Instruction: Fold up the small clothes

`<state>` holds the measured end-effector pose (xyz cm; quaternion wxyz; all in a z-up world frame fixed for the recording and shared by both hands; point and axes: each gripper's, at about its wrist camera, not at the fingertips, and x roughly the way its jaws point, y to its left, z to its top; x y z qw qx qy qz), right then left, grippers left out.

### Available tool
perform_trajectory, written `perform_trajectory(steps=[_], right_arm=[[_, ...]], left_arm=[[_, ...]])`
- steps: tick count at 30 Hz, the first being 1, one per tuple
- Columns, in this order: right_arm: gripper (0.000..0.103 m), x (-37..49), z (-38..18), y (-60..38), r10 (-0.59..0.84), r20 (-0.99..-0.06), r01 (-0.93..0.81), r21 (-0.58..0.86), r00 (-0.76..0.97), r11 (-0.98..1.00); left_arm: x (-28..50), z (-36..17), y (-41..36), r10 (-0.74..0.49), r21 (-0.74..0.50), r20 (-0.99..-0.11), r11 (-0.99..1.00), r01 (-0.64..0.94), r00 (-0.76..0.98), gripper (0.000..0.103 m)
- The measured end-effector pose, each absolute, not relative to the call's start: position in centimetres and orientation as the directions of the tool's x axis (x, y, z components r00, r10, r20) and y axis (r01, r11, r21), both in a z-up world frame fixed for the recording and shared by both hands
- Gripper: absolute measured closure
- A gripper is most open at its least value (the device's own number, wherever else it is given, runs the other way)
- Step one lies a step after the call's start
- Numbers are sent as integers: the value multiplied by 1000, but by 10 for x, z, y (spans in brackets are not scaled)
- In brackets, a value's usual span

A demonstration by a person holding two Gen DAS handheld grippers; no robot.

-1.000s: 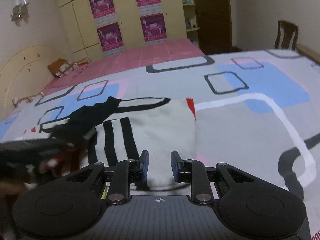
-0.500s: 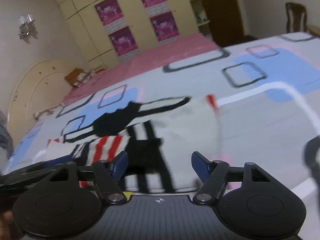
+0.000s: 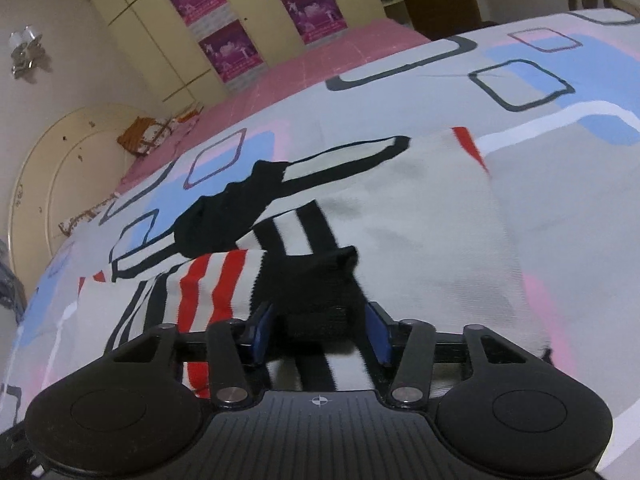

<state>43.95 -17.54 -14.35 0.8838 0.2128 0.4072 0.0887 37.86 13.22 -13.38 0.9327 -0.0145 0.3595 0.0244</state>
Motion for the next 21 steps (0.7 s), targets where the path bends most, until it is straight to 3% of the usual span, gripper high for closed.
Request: perform_trajectory(steps=[1, 3, 8, 12, 15, 17, 18, 20, 21], right_arm=[[79, 441, -145, -172, 327, -688, 16, 441, 648, 897], [93, 441, -146, -166, 321, -696, 6, 424, 642, 906], [95, 408, -115, -153, 276, -614, -81, 325, 739, 942], [94, 408, -145, -148, 222, -706, -38, 266, 672, 963], [94, 404, -146, -147, 216, -700, -24, 273, 681, 962], [94, 402, -144, -147, 212, -706, -25, 266, 676, 964], [90, 403, -141, -147, 210, -707, -22, 265, 675, 964], [50, 396, -127, -153, 163, -675, 11, 246, 719, 969], [50, 393, -119, -156, 160, -642, 6, 249, 750, 968]], left_arm=[[383, -133, 135, 27, -21, -657, 998, -53, 753, 71], [392, -132, 141, 25, -30, -642, 998, -58, 766, 76], [393, -141, 159, -20, -125, -651, 989, -81, 759, 79], [389, -143, 160, -36, -139, -667, 987, -76, 744, 79], [388, -143, 159, -45, -120, -680, 992, -51, 732, 79], [387, -142, 160, -67, -119, -695, 993, -23, 715, 71], [385, -140, 162, -92, -130, -703, 992, 0, 705, 67], [374, -131, 170, -115, -152, -689, 988, 13, 715, 47], [364, -124, 175, -113, -158, -649, 987, 12, 753, 47]])
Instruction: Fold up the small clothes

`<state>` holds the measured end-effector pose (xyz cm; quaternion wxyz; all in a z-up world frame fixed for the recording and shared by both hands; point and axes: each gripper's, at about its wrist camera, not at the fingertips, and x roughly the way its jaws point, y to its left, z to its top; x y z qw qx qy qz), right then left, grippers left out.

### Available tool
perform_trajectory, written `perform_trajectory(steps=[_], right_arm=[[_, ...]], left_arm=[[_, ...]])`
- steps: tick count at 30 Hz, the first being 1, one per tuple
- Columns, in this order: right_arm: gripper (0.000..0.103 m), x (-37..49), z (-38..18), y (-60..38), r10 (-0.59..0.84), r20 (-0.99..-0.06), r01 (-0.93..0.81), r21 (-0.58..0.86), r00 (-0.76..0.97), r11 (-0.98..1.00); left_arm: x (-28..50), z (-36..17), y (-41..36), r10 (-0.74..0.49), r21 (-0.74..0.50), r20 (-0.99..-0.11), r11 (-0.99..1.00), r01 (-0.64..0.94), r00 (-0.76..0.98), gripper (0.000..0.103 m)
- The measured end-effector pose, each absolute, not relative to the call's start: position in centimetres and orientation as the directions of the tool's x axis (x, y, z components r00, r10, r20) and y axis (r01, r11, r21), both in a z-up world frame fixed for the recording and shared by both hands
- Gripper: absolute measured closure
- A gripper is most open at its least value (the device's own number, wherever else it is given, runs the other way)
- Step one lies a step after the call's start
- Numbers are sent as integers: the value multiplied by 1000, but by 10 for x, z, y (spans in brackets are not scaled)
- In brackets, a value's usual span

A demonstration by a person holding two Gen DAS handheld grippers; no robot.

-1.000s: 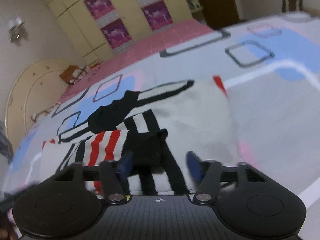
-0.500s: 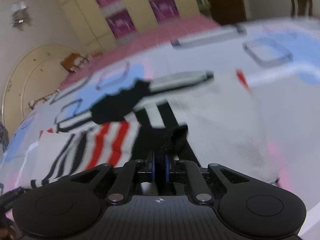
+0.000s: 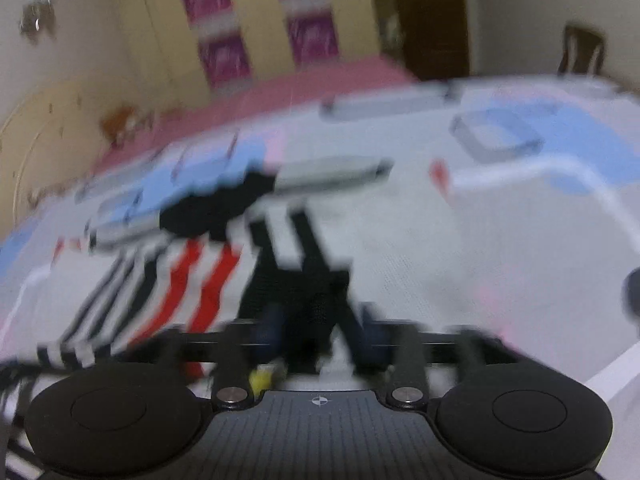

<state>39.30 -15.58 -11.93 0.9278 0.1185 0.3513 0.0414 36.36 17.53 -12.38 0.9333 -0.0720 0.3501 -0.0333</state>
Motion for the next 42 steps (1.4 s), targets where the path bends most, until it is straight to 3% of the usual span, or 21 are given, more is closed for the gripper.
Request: perform_trajectory(steps=[1, 2, 4, 9, 13, 15, 19, 20, 21, 22, 24, 25, 26, 27, 33, 34, 37, 39, 42], right_arm=[[51, 394, -113, -158, 175, -629, -9, 257, 758, 966], [68, 399, -110, -158, 166, -633, -7, 245, 756, 969], [86, 415, -111, -155, 172, -657, -16, 237, 734, 971], [86, 451, -123, -147, 136, -693, 18, 211, 708, 977], [86, 463, -133, -142, 94, -719, 15, 144, 689, 990], [86, 473, -150, -147, 20, -768, 67, 82, 640, 994], [86, 470, -138, -146, -62, -740, 134, 38, 670, 990], [80, 465, -131, -142, -49, -719, 139, 67, 693, 988], [65, 462, -126, -137, -10, -705, 125, 111, 709, 986], [32, 462, -122, -125, 11, -696, 120, 139, 718, 983], [29, 462, -118, -88, 71, -660, 46, 157, 748, 986], [49, 463, -118, -71, 103, -650, 11, 169, 753, 986], [83, 467, -119, -54, 141, -656, -25, 182, 742, 983], [90, 473, -123, -40, 153, -677, -38, 182, 720, 983], [91, 487, -144, 6, 169, -734, -96, 141, 657, 985], [91, 485, -146, 3, 163, -729, -106, 124, 665, 987], [92, 481, -149, -38, -5, -715, 49, 41, 699, 998], [92, 476, -152, -63, 19, -711, 70, 95, 702, 993], [91, 479, -146, -60, 14, -725, 45, 62, 688, 997]], left_arm=[[359, -117, 179, -111, -162, -617, 987, 12, 779, 49], [360, -111, 181, -118, -173, -592, 985, 17, 797, 50], [376, -104, 177, -145, -190, -559, 981, 45, 816, 50], [449, -110, 155, -189, -155, -571, 980, 122, 799, 54], [495, -125, 144, -182, -84, -652, 982, 168, 736, 56], [514, -139, 148, -161, -58, -697, 984, 169, 698, 51], [519, -134, 163, -183, -75, -701, 980, 184, 689, 51], [513, -128, 161, -171, -55, -682, 981, 183, 711, 51], [510, -125, 157, -181, -57, -667, 980, 193, 722, 50], [507, -121, 150, -201, -72, -656, 976, 204, 728, 50], [501, -116, 130, -237, -88, -634, 968, 236, 736, 49], [498, -115, 122, -236, -86, -624, 968, 235, 745, 49], [497, -115, 116, -241, -95, -623, 968, 233, 744, 50], [499, -118, 110, -248, -98, -631, 966, 241, 736, 50], [513, -138, 129, -167, -43, -660, 982, 185, 733, 50], [516, -143, 138, -125, -9, -669, 987, 160, 732, 46], [518, -149, 163, -187, -101, -656, 982, 161, 731, 44], [518, -148, 157, -170, -64, -658, 983, 170, 734, 44], [516, -142, 149, -136, -43, -660, 989, 143, 739, 47]])
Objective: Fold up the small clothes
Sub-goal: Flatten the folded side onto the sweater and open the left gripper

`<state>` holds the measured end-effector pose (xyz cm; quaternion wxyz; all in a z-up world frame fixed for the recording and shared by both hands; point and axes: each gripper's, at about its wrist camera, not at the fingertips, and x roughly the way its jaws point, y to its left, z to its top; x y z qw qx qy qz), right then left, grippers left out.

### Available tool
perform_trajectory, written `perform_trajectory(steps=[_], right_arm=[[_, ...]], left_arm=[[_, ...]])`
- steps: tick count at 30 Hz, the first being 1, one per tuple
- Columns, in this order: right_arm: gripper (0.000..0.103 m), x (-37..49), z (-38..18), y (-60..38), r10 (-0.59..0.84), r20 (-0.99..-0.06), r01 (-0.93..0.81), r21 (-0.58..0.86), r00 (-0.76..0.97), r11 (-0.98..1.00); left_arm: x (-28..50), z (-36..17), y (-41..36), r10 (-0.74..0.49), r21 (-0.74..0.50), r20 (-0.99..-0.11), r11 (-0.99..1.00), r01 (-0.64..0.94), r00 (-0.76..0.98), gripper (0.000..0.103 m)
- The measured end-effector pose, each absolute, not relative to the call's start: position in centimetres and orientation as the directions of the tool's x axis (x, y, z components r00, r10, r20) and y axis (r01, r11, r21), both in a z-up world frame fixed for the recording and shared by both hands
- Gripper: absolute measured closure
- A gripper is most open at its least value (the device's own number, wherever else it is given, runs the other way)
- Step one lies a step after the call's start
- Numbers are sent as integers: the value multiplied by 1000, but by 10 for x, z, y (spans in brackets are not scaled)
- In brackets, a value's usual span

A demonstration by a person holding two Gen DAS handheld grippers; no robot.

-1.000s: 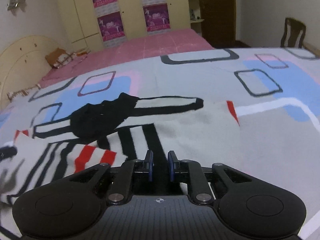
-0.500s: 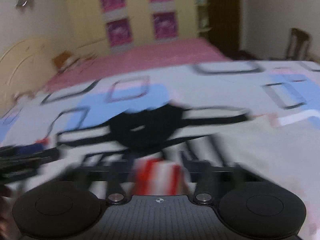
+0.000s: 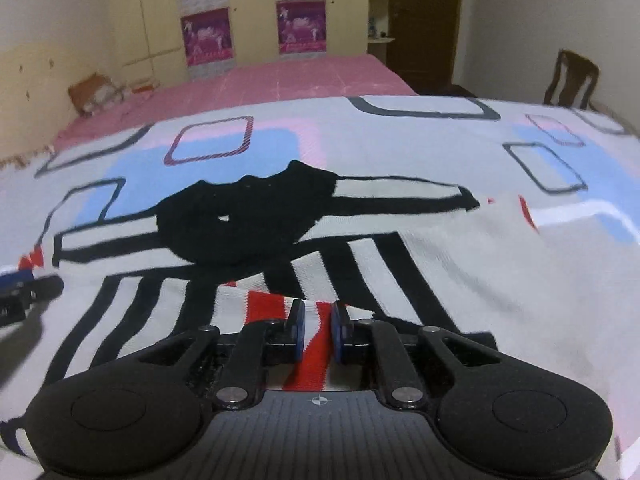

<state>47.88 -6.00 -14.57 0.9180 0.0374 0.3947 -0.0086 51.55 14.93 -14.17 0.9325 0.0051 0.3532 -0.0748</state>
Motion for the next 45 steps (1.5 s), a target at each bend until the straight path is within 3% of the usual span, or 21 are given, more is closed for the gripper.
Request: perform_trajectory(steps=[2, 3, 4, 5, 7, 10, 13, 18, 23, 33, 45], right_arm=[[88, 472, -138, -58, 8, -714, 44, 54, 700, 998], [80, 466, -133, -59, 21, -699, 36, 67, 715, 997], [51, 462, -131, -58, 40, -690, 19, 78, 722, 997], [39, 456, -128, -52, 51, -680, 0, 74, 731, 997], [39, 450, -126, -46, 57, -676, -28, 53, 734, 998], [40, 452, -130, -47, 76, -698, -38, 70, 712, 997], [51, 452, -135, -47, 118, -706, -66, 101, 699, 993], [51, 453, -147, -41, 105, -729, -83, 66, 676, 994], [51, 443, -147, -91, -47, -738, 68, -1, 673, 998], [51, 421, -133, -104, 1, -714, 16, 16, 700, 1000], [51, 413, -151, -120, 77, -738, -40, 68, 670, 997]], left_arm=[[503, -129, 142, -136, -37, -629, 989, 146, 765, 46], [495, -122, 136, -158, -53, -609, 986, 159, 777, 45], [489, -120, 129, -178, -59, -603, 982, 180, 777, 45], [486, -120, 121, -186, -46, -605, 979, 199, 774, 45], [480, -121, 106, -185, 3, -611, 972, 236, 770, 44], [479, -129, 98, -194, -16, -645, 970, 241, 739, 45], [474, -135, 83, -188, -2, -653, 969, 247, 734, 45], [476, -146, 65, -182, 10, -675, 967, 255, 715, 43], [466, -144, 100, -116, 27, -673, 983, 181, 730, 42], [438, -125, 88, -102, 37, -661, 985, 168, 744, 46], [408, -142, 85, -80, 8, -695, 993, 120, 715, 42]])
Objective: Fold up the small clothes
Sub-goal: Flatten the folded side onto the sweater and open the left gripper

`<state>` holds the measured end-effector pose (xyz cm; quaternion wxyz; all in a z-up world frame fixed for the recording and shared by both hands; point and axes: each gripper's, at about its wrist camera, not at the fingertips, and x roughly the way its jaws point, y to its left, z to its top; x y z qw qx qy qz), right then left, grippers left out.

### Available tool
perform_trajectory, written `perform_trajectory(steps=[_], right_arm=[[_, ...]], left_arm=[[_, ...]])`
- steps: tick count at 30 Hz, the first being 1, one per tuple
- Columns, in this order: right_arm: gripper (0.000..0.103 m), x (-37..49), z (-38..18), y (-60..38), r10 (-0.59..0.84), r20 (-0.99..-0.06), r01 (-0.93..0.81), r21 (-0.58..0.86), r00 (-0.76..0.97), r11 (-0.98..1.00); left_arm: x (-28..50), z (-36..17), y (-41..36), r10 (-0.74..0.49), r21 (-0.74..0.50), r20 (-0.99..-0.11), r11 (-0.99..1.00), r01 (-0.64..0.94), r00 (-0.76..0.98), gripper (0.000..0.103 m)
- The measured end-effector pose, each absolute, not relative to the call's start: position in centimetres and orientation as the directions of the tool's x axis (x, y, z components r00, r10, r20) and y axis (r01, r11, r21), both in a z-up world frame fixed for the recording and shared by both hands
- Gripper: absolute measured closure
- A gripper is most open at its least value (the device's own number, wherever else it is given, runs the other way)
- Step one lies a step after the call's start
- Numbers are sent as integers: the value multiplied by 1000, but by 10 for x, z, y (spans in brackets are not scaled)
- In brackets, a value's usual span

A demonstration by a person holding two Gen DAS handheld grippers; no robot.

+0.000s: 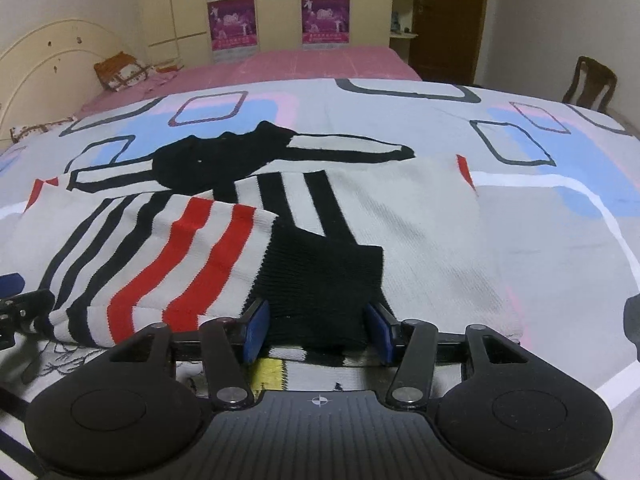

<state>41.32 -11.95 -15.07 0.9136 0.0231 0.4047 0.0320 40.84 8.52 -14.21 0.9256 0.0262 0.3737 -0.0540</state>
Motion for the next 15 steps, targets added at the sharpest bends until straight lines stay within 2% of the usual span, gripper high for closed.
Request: perform_trajectory(steps=[11, 12, 14, 15], right_arm=[[51, 411, -142, -131, 72, -737, -46, 55, 672, 997], [51, 406, -136, -133, 66, -720, -39, 54, 691, 998], [51, 393, -124, -140, 74, -694, -35, 70, 716, 997], [51, 387, -118, -145, 94, -686, -45, 90, 722, 995]], left_arm=[[399, -135, 77, 3, 87, -711, 993, 84, 704, 44], [395, -129, 76, 14, 97, -705, 992, 77, 709, 42], [383, -118, 76, 24, 100, -679, 993, 59, 733, 24], [377, -113, 76, 29, 101, -668, 994, 52, 743, 22]])
